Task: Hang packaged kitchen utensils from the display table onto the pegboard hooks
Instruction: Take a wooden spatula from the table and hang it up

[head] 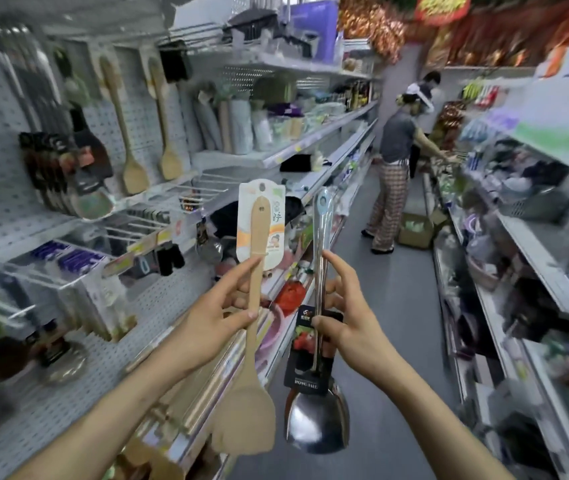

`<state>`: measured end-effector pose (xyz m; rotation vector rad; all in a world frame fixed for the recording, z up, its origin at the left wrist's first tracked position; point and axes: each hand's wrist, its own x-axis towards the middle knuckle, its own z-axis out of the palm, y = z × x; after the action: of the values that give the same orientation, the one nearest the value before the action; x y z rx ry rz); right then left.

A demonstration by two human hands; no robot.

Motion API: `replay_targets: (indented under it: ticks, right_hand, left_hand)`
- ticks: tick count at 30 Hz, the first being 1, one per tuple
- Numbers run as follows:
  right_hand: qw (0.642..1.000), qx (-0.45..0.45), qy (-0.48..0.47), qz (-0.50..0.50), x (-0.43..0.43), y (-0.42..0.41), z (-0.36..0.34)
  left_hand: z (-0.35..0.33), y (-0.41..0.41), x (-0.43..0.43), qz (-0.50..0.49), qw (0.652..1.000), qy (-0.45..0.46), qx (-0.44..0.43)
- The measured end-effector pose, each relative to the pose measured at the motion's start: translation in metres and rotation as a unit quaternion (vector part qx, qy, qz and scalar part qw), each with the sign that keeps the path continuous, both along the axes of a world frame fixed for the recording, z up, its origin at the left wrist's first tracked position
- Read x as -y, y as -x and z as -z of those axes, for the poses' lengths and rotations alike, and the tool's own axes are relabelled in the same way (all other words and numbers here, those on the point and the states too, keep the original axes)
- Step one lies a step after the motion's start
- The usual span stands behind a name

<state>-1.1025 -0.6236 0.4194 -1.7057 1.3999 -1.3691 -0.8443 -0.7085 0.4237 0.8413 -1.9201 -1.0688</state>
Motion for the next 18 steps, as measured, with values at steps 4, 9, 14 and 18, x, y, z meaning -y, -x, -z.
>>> replay_targets:
  ticks: [4,9,14,18]
  right_hand:
    - [1.000,0.003,0.020,0.009,0.062,0.057,-0.012]
    - [0.999,0.005,0.026,0.039,0.138,0.119,-0.022]
    - [0.999,0.012,0.033,0.037,0.200,0.166,-0.021]
    - [0.999,0.021,0.031,0.011,0.250,0.193,-0.017]
  left_hand:
    - [-0.002,0.059,0.069,0.012,1.000,0.010,-0.015]
    - [-0.004,0.130,0.153,0.016,0.999,0.009,-0.029]
    - [-0.016,0.180,0.217,0.017,0.999,0.022,-0.021]
    - [-0.016,0.206,0.256,0.002,1.000,0.014,-0.026]
